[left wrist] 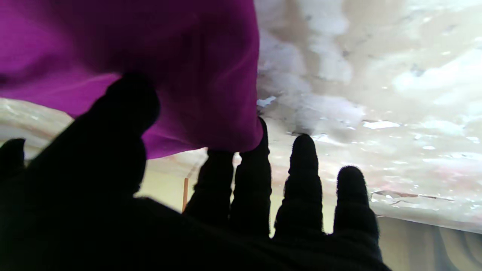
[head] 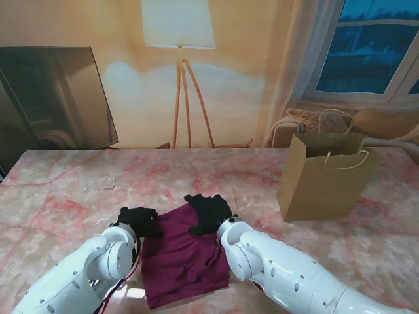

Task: Fold the socks and the shorts into the kraft paper bag

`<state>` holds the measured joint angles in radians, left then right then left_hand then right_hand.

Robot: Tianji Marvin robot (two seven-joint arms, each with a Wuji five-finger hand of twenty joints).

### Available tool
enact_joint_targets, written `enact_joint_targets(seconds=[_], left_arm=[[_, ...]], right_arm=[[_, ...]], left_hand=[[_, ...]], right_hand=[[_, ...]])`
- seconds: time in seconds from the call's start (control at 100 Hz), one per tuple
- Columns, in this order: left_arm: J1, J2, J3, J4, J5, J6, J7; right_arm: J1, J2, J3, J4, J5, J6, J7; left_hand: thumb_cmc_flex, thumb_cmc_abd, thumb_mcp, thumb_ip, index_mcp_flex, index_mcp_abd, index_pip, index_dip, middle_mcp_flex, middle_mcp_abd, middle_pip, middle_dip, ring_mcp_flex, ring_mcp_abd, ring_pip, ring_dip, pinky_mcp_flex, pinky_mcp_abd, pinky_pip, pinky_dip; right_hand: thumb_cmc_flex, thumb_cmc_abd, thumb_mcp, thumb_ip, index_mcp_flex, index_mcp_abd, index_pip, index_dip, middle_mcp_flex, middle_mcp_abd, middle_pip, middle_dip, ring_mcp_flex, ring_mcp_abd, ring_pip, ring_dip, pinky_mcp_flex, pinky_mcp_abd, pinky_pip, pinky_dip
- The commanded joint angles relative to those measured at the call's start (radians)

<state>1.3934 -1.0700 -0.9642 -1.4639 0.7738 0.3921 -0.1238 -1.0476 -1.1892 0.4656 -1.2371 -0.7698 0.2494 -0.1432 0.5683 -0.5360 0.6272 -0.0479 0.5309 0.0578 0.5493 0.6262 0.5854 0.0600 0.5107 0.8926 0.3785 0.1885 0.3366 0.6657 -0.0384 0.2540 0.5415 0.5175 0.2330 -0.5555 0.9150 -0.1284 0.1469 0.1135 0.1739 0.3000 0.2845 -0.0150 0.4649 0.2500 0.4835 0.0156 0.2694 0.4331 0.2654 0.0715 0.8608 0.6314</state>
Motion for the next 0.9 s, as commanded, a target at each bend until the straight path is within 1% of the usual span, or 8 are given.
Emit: enact_joint_targets(seconds=[0.0,0.21,0.32,0.46,0.53,0.58,0.64,0.89], left_arm=[[0.027,-0.009,0.018,0.051,-0.008,-0.008,0.019],[0.055,-0.021,-0.004,0.045,-0.008,-0.064,0.094],[0.075,-0.025,-0.025,0.034,-0.006,-0.118,0.13],[0.091,-0.029,-0.043,0.034,-0.012,-0.186,0.165],[0.095,-0.034,-0.048,0.045,-0.014,-0.209,0.204],[0.098,-0.041,-0.051,0.055,-0.021,-0.219,0.237],[0.1,-0.048,-0.054,0.066,-0.03,-0.23,0.271],[0.099,-0.062,-0.069,0.088,-0.037,-0.276,0.354]], right_arm=[[0.002,-0.014,-0.007,-0.005,0.009,0.005,0.018],[0.036,-0.032,-0.051,0.021,0.023,0.014,0.025],[0.055,-0.038,-0.073,0.038,0.032,0.021,0.046],[0.061,-0.068,-0.081,0.108,0.048,-0.009,-0.03],[0.065,-0.078,-0.084,0.132,0.057,-0.028,-0.049],[0.066,-0.081,-0.085,0.139,0.071,-0.031,-0.041],[0.069,-0.083,-0.087,0.148,0.08,-0.031,-0.037],[0.071,-0.078,-0.079,0.162,0.084,-0.056,-0.039]], left_hand=[[0.048,-0.047,0.049,-0.045,0.036,-0.11,0.241,0.194,0.044,-0.02,0.002,-0.015,0.031,-0.003,0.014,-0.009,-0.005,0.009,0.029,0.007],[0.261,-0.057,0.094,-0.055,0.075,-0.301,0.583,0.455,0.253,-0.042,-0.206,-0.394,0.213,-0.069,0.039,-0.074,0.069,-0.019,0.188,0.064],[0.277,-0.041,0.159,-0.061,0.074,-0.305,0.604,0.51,0.405,-0.043,-0.234,-0.344,0.345,-0.088,0.093,-0.075,0.125,-0.026,0.278,0.092],[0.312,-0.027,0.147,-0.072,0.064,-0.324,0.614,0.555,0.549,-0.072,-0.298,-0.309,0.446,-0.109,0.158,-0.066,0.161,-0.036,0.344,0.103],[0.323,-0.03,0.138,-0.075,0.061,-0.323,0.619,0.561,0.588,-0.06,-0.299,-0.28,0.48,-0.108,0.187,-0.055,0.178,-0.042,0.366,0.109],[0.337,-0.031,0.12,-0.077,0.057,-0.32,0.626,0.561,0.618,-0.072,-0.317,-0.23,0.499,-0.108,0.202,-0.028,0.187,-0.059,0.377,0.105],[0.348,-0.03,0.111,-0.083,0.056,-0.315,0.634,0.564,0.629,-0.08,-0.318,-0.195,0.512,-0.107,0.211,-0.014,0.191,-0.07,0.382,0.102],[0.355,-0.027,0.102,-0.094,0.048,-0.323,0.648,0.573,0.623,-0.109,-0.298,-0.121,0.516,-0.117,0.222,0.013,0.184,-0.069,0.382,0.094]], right_hand=[[0.005,-0.018,-0.002,0.003,-0.01,0.032,-0.165,0.092,-0.056,0.019,0.027,0.014,-0.042,-0.01,0.025,0.035,-0.027,-0.019,0.007,0.078],[-0.003,-0.069,0.005,-0.018,0.003,0.01,-0.213,0.035,-0.1,0.007,-0.01,-0.009,-0.344,-0.066,0.036,0.035,-0.23,-0.07,-0.127,0.061],[-0.022,-0.12,0.03,-0.032,-0.01,-0.052,-0.153,0.192,-0.117,0.033,-0.31,-0.115,-0.401,-0.065,-0.195,-0.066,-0.313,-0.08,-0.2,0.047],[-0.031,-0.227,0.14,-0.055,0.021,-0.073,-0.008,0.262,-0.133,0.044,-0.417,-0.092,-0.406,-0.067,-0.263,-0.112,-0.276,-0.063,-0.257,-0.014],[-0.025,-0.271,0.184,-0.067,0.037,-0.057,0.067,0.221,-0.111,0.052,-0.275,-0.057,-0.317,-0.026,-0.208,-0.13,-0.214,-0.026,-0.237,-0.07],[-0.008,-0.301,0.208,-0.072,0.049,-0.032,0.087,0.183,-0.079,0.034,-0.026,0.013,-0.213,0.026,-0.137,-0.124,-0.178,0.005,-0.199,-0.091],[-0.004,-0.325,0.229,-0.077,0.065,-0.03,0.092,0.148,0.04,0.018,0.082,0.045,0.045,0.082,0.001,-0.063,-0.032,0.07,-0.075,-0.056],[0.055,-0.397,0.284,-0.085,0.271,-0.196,0.359,0.018,0.442,-0.157,0.439,0.355,0.276,-0.011,0.359,0.299,0.116,0.076,0.124,0.028]])
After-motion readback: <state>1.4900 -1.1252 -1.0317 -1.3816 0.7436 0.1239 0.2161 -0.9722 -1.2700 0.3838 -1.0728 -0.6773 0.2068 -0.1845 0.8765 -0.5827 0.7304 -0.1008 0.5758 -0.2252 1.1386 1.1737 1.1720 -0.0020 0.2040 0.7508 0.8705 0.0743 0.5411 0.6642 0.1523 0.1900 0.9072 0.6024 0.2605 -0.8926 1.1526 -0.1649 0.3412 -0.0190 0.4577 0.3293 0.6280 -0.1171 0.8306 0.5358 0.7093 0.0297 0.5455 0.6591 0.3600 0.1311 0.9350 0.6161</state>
